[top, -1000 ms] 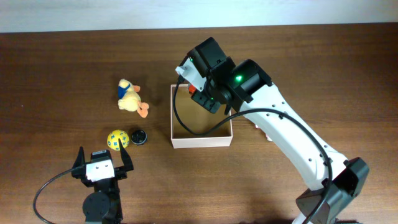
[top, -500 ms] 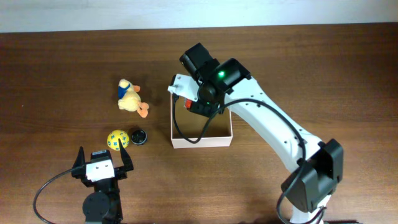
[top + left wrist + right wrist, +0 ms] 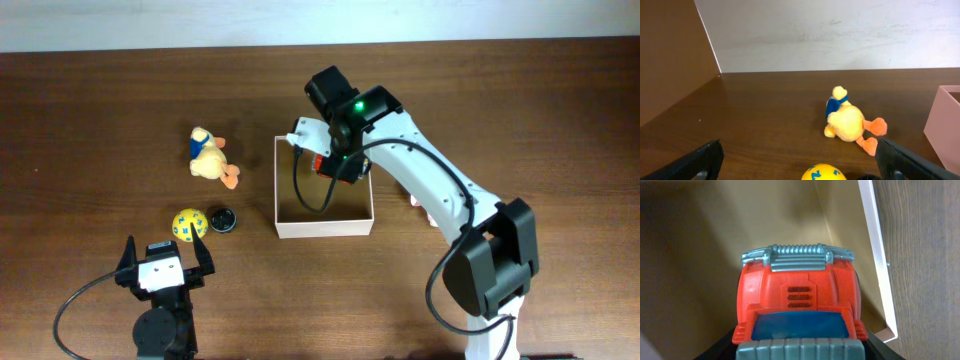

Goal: Pack container
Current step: 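Carry the truck left and lower it into the box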

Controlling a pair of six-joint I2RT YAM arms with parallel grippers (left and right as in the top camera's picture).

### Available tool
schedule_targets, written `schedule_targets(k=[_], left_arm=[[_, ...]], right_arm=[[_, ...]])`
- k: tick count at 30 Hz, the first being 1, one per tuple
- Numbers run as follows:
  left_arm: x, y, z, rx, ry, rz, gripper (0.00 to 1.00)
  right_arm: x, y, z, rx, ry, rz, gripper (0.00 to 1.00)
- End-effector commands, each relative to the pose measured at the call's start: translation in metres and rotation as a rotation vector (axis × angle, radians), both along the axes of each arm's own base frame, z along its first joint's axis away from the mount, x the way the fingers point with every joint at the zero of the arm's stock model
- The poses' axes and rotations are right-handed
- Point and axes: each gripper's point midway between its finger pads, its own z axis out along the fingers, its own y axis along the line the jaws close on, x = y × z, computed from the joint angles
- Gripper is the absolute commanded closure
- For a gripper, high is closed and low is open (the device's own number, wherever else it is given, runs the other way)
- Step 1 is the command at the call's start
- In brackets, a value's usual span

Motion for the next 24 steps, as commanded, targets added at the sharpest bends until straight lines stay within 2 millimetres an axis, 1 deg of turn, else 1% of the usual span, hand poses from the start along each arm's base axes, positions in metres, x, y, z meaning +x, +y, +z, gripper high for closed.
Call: schedule_targets(k=[1,5,11,19,24], left_arm=[[0.0,0.0,-0.003,0.015,0.005,-0.006,0.01],[0.0,0.0,-0.003,0.015,0.005,-0.006,0.01],[0.0,0.0,-0.003,0.015,0.005,-0.006,0.01],[0.0,0.0,-0.003,0.015,0.005,-0.006,0.01],[0.0,0.0,-0.003,0.015,0.005,-0.006,0.01]], right_arm=[[0.002,-0.002,-0.011,0.007,0.026,-0.004,0.64],[0.007,-0.001,-0.017,0.017,0.026,-0.008,0.64],[0.013,0.007,-0.016,0.051,0.008,-0.001,0.64],[0.008,0.004,-0.023,0.008,0.007,0.154,0.64],[0.013,0.006,-0.022,0.008,-0.019,0.197,0.63]])
